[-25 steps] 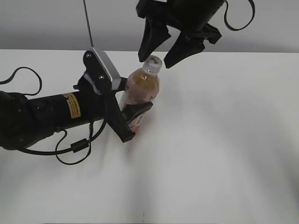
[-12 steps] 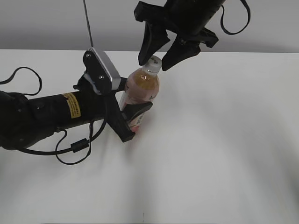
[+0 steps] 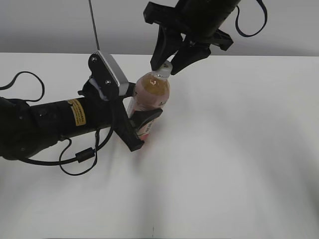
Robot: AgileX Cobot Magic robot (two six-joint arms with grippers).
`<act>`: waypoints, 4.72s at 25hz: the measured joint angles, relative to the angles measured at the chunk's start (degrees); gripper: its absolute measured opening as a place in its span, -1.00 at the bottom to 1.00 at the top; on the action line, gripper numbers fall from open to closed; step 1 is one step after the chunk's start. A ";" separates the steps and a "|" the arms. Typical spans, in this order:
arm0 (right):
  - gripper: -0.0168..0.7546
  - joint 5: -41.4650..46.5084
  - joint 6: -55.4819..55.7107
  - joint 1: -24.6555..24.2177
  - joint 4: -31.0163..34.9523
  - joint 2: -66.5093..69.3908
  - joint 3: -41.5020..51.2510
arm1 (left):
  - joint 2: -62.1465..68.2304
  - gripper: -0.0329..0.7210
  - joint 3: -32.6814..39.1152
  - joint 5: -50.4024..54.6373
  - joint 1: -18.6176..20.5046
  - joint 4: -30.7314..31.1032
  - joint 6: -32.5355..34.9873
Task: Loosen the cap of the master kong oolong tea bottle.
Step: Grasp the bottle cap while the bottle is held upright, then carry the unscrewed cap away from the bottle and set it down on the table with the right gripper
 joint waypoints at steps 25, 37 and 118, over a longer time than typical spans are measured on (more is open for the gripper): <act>-0.24 -1.89 -64.14 0.00 -0.14 0.00 0.00 | 0.00 0.18 0.00 -0.05 0.00 -1.01 0.00; -0.25 -3.75 -103.82 0.00 0.30 0.00 0.00 | 0.00 0.18 0.00 -0.27 0.16 -2.63 0.00; -0.26 -4.53 -60.61 -0.30 -24.13 -4.90 -0.05 | -0.12 0.18 0.17 -10.43 0.85 0.92 -12.07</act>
